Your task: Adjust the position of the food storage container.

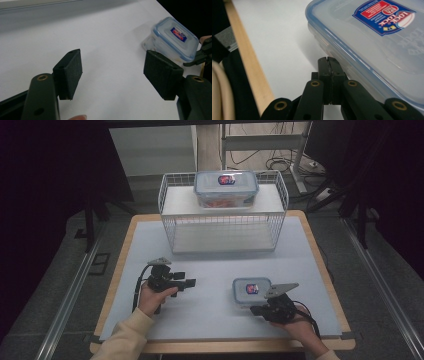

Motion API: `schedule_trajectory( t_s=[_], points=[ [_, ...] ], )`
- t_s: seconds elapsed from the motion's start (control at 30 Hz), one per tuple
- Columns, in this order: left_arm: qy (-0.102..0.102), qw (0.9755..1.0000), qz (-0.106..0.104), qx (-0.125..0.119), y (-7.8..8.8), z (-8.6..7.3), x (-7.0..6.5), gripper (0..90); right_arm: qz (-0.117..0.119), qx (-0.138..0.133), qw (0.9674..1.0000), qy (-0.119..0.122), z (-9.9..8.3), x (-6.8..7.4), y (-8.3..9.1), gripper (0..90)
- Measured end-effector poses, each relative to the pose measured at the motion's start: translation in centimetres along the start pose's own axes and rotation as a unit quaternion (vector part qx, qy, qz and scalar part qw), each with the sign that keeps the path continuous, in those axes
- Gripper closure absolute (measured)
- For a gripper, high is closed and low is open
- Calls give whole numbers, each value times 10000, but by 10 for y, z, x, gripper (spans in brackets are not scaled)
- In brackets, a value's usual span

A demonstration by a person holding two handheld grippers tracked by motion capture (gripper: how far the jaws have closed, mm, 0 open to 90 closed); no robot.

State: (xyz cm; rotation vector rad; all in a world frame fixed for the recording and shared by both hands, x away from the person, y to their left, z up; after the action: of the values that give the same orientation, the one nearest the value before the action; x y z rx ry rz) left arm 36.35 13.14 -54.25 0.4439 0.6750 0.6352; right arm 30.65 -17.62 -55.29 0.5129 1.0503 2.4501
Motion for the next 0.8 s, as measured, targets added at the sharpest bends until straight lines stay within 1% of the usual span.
schedule_trajectory(
  t_s=[0.17,0.23,0.37,0.43,0.53,0.6,0.67,0.73,0.77,0.8],
  points=[
    [-12,10000,7,4,0,0,0,306,-20,-18,10000,-2,13,-4,-11,896],
    [-13,10000,6,-1,1,0,0,306,-43,-43,10000,-22,17,-5,-12,896],
    [-1,10000,9,-19,2,0,1,306,-101,-57,9999,-75,14,-9,-8,896],
    [-1,10000,16,-23,3,0,1,306,-88,-83,9998,-146,9,-10,-3,896],
    [9,10000,13,-33,4,0,1,306,-71,-133,9997,-188,1,-7,7,896],
    [-1,10000,11,-41,4,0,1,306,-112,-212,9994,-257,-6,-8,19,896],
    [9,10000,8,-44,3,0,2,306,-230,-279,9986,-378,-12,-13,31,896],
    [7,10000,15,-38,3,0,2,306,-427,-428,9965,-585,-16,-26,45,896],
    [13,10000,11,-41,3,0,1,306,-500,-447,9956,-654,-17,-31,49,896],
    [10,10000,9,-50,3,0,1,306,-625,-463,9943,-725,-18,-38,53,896]
  ],
)
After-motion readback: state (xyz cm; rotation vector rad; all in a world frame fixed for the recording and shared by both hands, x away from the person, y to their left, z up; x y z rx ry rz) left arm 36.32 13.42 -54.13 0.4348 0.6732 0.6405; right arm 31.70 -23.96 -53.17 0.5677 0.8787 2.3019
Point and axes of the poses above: each handheld gripper's, and its own axes: y roughly backward along the jaws, z roughly out of its top, x roughly to its left, the point moved 6 cm from there along -y, roughly forward along the jaws, and after that the axes turned 2 degrees about x, right-handed, at the moved point
